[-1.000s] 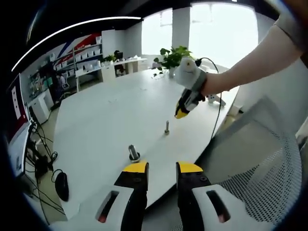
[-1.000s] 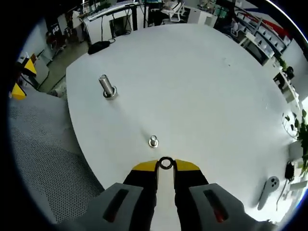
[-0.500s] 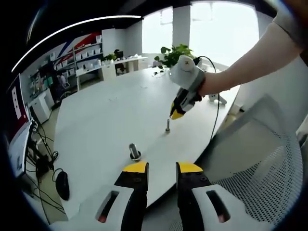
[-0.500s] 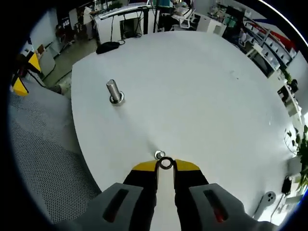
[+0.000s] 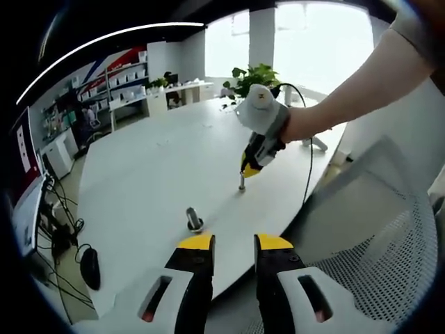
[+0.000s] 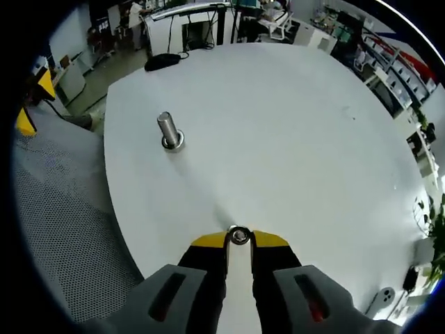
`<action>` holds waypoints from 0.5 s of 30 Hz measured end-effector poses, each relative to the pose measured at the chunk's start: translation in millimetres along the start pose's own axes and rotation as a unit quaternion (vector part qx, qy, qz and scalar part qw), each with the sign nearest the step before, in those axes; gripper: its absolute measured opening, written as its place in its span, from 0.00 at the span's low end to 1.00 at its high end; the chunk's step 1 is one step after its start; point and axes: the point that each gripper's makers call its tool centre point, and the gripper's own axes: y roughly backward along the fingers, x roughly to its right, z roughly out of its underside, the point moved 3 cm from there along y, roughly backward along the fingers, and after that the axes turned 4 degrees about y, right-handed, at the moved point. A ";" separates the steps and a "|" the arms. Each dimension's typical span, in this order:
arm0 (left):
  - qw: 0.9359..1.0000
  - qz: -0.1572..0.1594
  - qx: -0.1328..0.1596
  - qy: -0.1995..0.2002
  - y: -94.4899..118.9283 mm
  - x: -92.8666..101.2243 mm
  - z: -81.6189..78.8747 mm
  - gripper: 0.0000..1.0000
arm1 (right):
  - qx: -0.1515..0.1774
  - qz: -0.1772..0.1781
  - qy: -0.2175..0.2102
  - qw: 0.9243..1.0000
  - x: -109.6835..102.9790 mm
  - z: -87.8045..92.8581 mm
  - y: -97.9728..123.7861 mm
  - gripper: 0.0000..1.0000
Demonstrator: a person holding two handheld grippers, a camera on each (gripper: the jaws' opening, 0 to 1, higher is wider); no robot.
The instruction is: Place the washer onto the threaded stud by aligning its center hole with the stud, sliding it down to the base, and recovering from edge contact or off-axis alignment until the washer reaches the visible bottom stop.
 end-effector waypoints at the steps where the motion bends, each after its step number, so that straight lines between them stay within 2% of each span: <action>1: 1.000 0.001 -0.001 -0.001 0.0 0.4 0.3 0.20 | -0.001 0.000 0.000 1.000 0.3 0.8 -2.2 0.14; 15: 1.000 0.006 -0.012 0.001 -1.6 1.5 3.9 0.20 | -0.029 -0.021 -0.012 0.999 -2.2 9.3 -34.3 0.14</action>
